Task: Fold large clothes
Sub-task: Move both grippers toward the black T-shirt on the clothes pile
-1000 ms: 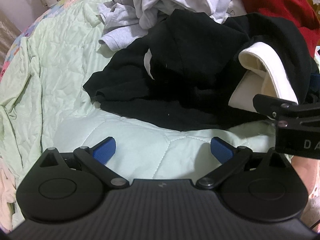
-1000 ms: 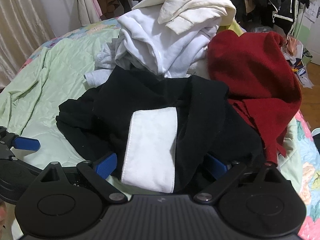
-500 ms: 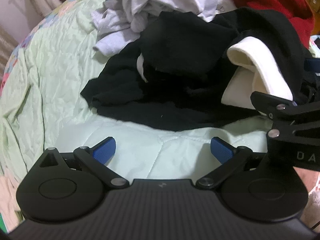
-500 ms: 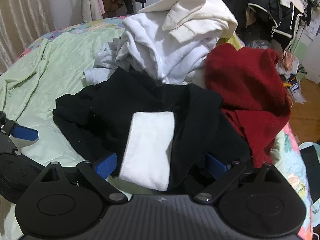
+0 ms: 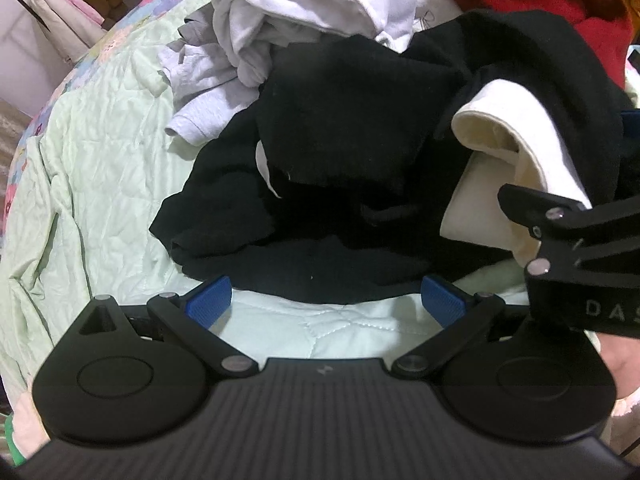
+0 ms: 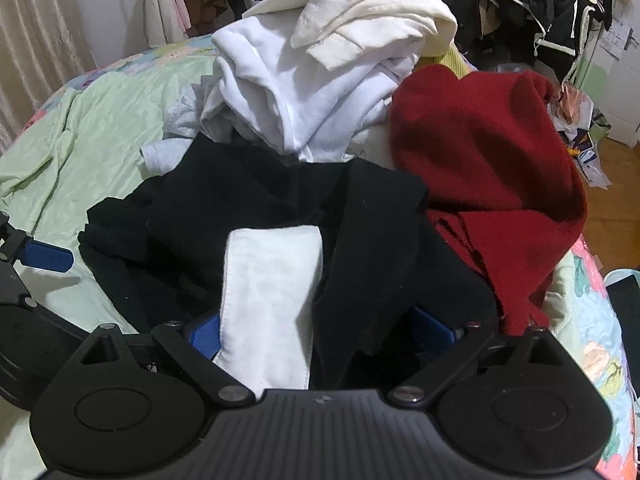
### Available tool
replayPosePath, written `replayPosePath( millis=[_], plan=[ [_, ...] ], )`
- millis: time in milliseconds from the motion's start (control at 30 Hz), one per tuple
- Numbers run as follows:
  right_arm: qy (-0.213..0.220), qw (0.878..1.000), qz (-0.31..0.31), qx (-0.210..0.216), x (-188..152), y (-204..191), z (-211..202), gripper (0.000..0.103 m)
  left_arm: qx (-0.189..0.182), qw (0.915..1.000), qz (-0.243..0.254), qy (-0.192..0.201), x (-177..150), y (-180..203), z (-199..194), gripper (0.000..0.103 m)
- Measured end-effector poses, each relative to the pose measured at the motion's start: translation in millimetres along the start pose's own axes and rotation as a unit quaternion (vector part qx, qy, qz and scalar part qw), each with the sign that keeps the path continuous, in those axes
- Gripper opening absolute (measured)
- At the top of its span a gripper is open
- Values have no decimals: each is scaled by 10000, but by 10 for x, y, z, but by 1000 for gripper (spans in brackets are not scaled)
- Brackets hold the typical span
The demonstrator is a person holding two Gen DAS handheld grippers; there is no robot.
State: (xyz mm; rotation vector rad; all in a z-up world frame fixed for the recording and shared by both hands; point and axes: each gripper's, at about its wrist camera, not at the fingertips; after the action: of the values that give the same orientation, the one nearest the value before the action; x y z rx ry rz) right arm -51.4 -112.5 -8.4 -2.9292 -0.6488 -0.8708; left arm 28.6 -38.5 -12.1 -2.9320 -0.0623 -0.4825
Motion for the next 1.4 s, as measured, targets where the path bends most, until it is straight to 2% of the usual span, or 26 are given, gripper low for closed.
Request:
replayPosePath(
  millis=[400, 567, 800, 1200, 1400],
  plan=[
    [-146, 9999, -1, 10, -15, -22, 63, 99, 0, 9997, -4, -240, -31, 26, 150, 103],
    [-243, 9992, 239, 214, -18, 15, 16, 99, -11, 9995, 47, -303, -39, 17, 196, 103],
    [-380, 9992, 51, 137, -33, -13, -76, 99, -30, 9993, -16, -360, -8, -23, 249, 103],
    [-272, 9995, 3, 128, -40, -9, -78, 99, -3, 9993, -50, -383, 38, -40, 279, 103],
    [246, 9995, 167, 103, -38, 83, -298, 99, 19, 9994, -51, -344, 26, -21, 280, 103]
  ],
)
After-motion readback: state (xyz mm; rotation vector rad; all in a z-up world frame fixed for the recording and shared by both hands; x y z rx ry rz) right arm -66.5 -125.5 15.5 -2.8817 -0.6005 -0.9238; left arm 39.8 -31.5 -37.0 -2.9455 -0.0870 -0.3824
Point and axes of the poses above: each gripper's, at about its wrist camera, not at the fingertips, and z roughly the way its jaws point, y to its right, x to its top, and after that the axes turned 14 degrees about -z, right-handed
